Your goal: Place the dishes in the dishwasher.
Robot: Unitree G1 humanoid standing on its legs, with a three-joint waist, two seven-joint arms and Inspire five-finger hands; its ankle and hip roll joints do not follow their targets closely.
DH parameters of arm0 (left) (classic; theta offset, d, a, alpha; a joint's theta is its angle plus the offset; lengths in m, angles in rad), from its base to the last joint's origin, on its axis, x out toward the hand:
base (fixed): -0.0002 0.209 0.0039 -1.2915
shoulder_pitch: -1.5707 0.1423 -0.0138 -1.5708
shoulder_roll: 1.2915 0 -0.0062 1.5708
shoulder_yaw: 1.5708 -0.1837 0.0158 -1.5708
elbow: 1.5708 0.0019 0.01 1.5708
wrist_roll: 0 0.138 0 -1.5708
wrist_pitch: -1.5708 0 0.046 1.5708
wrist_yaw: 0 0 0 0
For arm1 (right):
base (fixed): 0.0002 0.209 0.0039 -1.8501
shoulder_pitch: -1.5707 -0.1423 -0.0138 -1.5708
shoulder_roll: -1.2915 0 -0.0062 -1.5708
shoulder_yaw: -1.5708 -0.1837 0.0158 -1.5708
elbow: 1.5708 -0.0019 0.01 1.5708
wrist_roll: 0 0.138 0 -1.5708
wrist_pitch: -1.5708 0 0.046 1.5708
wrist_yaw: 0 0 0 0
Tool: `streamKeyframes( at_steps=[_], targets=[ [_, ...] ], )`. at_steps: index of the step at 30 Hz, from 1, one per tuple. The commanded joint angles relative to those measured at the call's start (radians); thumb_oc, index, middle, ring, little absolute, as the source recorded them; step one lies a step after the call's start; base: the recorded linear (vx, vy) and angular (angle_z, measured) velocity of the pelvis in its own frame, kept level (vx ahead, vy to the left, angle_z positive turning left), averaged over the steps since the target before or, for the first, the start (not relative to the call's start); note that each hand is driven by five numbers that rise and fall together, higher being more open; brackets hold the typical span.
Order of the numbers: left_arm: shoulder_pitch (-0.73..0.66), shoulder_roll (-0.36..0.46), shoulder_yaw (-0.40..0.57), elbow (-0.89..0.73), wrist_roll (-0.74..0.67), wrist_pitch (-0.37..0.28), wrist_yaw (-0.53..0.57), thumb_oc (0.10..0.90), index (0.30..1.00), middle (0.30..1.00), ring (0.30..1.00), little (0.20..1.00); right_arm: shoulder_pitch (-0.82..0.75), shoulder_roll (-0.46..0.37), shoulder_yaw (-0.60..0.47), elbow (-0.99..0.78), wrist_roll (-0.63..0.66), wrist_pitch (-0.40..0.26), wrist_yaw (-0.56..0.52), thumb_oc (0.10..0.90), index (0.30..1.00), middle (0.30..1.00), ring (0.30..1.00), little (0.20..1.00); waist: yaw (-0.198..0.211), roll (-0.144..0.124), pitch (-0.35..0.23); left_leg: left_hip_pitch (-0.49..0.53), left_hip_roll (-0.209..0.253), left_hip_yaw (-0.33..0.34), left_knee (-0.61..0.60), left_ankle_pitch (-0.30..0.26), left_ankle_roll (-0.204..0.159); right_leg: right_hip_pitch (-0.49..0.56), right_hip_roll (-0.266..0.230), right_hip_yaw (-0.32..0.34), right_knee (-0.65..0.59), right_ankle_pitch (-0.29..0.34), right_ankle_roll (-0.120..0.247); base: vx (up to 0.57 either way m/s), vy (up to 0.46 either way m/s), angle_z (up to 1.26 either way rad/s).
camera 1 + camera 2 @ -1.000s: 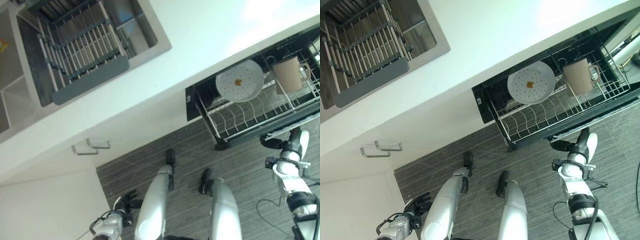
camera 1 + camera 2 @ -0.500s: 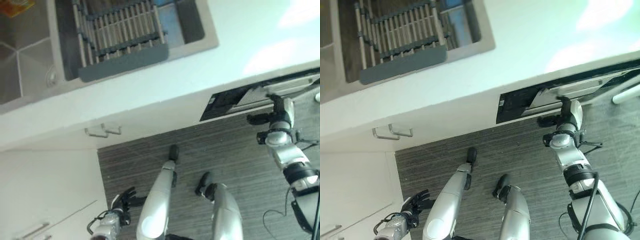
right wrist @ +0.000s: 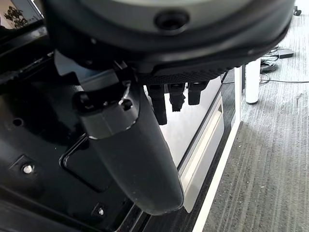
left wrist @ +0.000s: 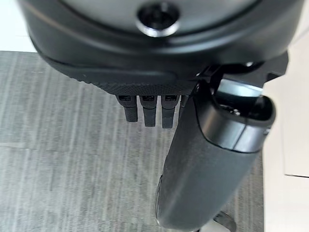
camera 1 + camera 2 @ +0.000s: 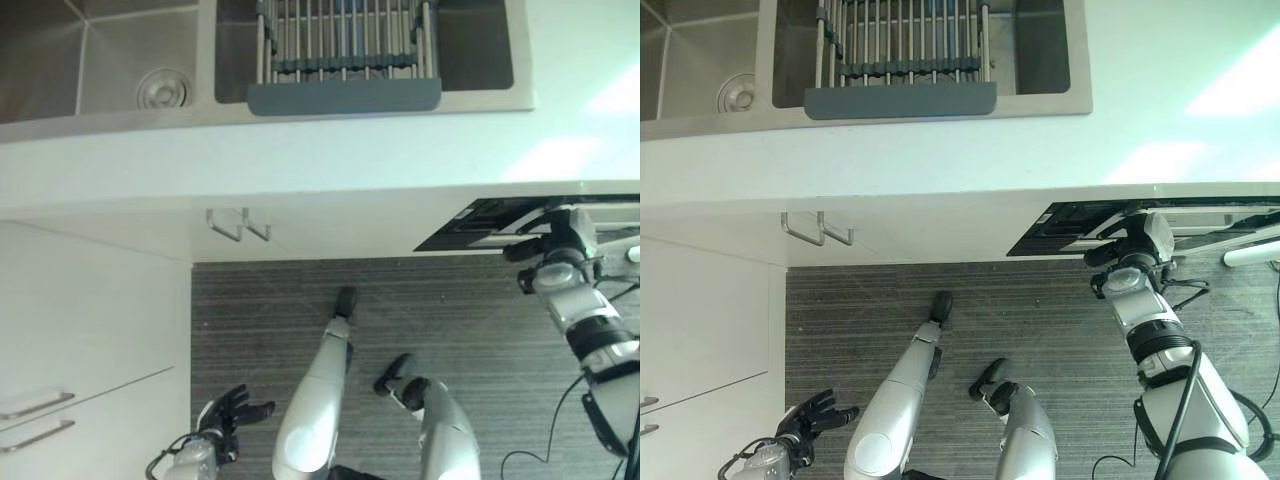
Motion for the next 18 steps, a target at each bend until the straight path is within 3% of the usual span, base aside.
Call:
streamKeyframes(
  at_steps=[1,7,11,13,14,18],
  targets=[
    [0.040,0.052,-0.021,-0.031,-0.021,-0.051,0.032,0.800,0.900,0.900,0.900,0.900,-0.387,-0.067,0.003,-0.197,-0.069,-0.264,-0.079,0.800,0.900,0.900,0.900,0.900,0.106,-0.020,-0.026,0.059,-0.009,0.034,0.038,-0.131,0.036,0.142,-0.010,0.033,0.031,-0.028,0.027,-0.01,-0.028,0.03],
    [0.022,0.035,0.031,-0.047,-0.057,-0.111,0.064,0.800,0.900,0.900,0.900,0.900,-0.216,-0.003,-0.056,-0.202,-0.039,-0.275,-0.053,0.800,0.900,0.900,0.900,0.900,0.079,-0.023,-0.026,0.117,0.001,0.041,0.038,-0.146,0.023,0.210,0.005,0.044,-0.030,-0.025,0.032,0.00,-0.025,0.03],
    [0.004,0.009,0.082,-0.081,-0.063,-0.138,0.116,0.800,0.900,0.900,0.900,0.900,0.085,0.115,-0.092,-0.249,0.002,-0.285,-0.053,0.800,0.900,0.900,0.900,0.900,0.020,-0.025,-0.036,0.205,0.011,0.052,0.038,-0.170,0.000,0.320,0.033,0.077,-0.144,-0.015,0.041,0.04,0.007,0.05],
    [0.016,-0.006,0.099,-0.086,-0.078,-0.149,0.120,0.800,0.900,0.900,0.900,0.900,0.232,0.183,-0.082,-0.254,0.005,-0.296,-0.059,0.800,0.900,0.900,0.900,0.900,-0.008,-0.026,-0.069,0.228,0.019,0.058,0.038,-0.181,-0.011,0.370,0.051,0.091,-0.216,-0.001,0.047,0.03,0.037,-0.22],
    [0.027,-0.017,0.108,-0.091,-0.088,-0.158,0.113,0.800,0.900,0.900,0.900,0.900,0.314,0.209,-0.079,-0.245,-0.007,-0.314,-0.052,0.800,0.900,0.900,0.900,0.900,-0.021,-0.006,-0.092,0.225,0.035,0.061,0.038,-0.163,-0.011,0.389,0.068,0.078,-0.261,0.037,0.047,-0.04,0.052,-0.22],
    [0.064,-0.054,0.126,-0.124,-0.172,-0.175,-0.001,0.800,0.900,0.900,0.900,0.900,0.512,0.266,-0.075,-0.194,-0.065,-0.367,-0.019,0.800,0.900,0.900,0.900,0.900,-0.055,0.000,-0.153,0.247,0.039,0.076,0.038,-0.171,-0.020,0.417,0.058,0.092,-0.292,0.049,0.061,-0.02,0.023,-0.12]
  ],
)
